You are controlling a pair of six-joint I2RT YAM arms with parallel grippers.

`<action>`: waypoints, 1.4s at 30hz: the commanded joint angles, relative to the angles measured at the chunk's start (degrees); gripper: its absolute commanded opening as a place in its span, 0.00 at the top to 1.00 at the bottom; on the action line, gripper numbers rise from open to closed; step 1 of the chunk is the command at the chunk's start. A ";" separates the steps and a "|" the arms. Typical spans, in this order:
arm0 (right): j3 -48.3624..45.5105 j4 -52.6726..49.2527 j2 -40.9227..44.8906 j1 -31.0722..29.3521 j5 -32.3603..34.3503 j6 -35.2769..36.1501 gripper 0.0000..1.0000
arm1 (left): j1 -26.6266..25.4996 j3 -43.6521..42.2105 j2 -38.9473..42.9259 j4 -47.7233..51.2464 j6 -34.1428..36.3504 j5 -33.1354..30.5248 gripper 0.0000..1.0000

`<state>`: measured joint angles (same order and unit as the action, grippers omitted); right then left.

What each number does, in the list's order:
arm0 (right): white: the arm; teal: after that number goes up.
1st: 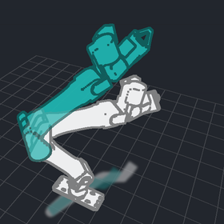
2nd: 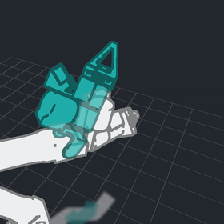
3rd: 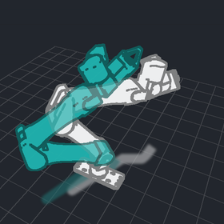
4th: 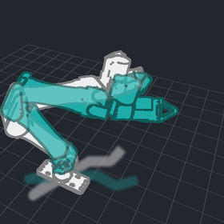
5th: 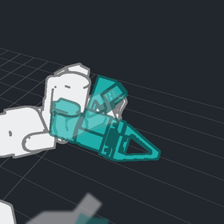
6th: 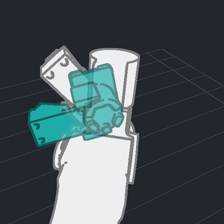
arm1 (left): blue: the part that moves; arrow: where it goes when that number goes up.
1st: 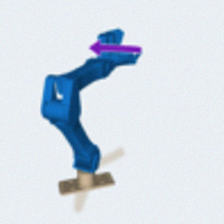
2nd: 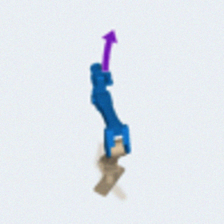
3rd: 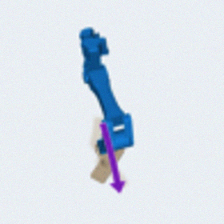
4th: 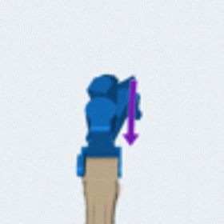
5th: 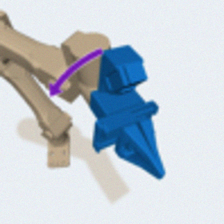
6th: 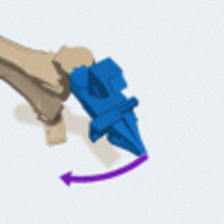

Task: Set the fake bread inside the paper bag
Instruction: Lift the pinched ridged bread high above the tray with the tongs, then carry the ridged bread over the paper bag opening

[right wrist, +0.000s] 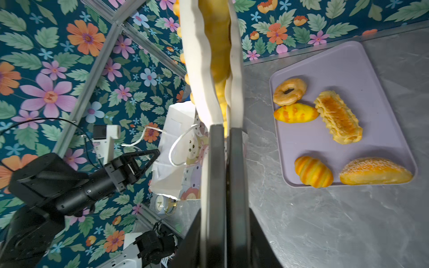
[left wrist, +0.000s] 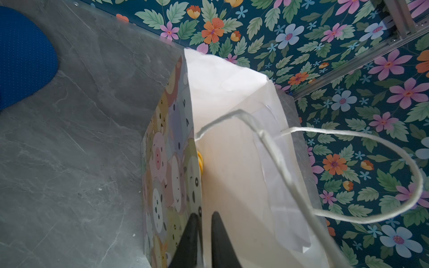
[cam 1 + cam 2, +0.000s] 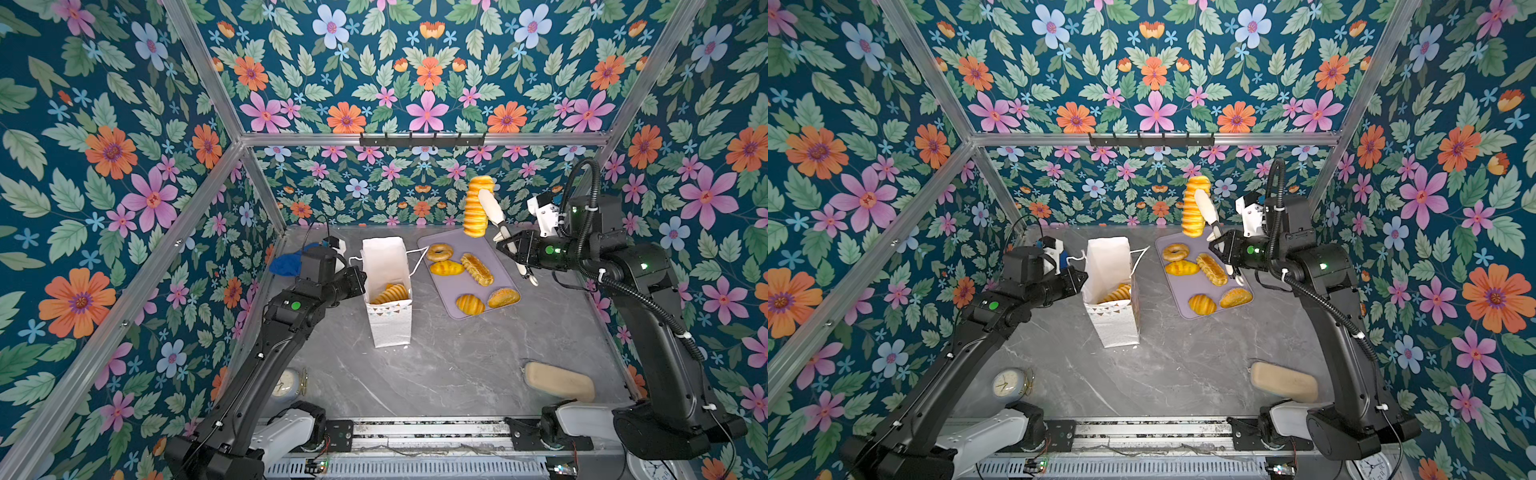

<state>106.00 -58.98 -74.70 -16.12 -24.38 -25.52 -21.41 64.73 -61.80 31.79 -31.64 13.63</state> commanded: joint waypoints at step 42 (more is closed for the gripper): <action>-0.81 12.95 -6.76 -20.40 -0.85 -6.53 0.78 | -0.04 -1.36 1.51 -1.20 -1.67 0.06 0.86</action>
<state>104.44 -47.81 -81.08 -35.64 -26.96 -32.69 -21.43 63.57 -60.58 31.68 -33.08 13.65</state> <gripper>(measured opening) 0.265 0.137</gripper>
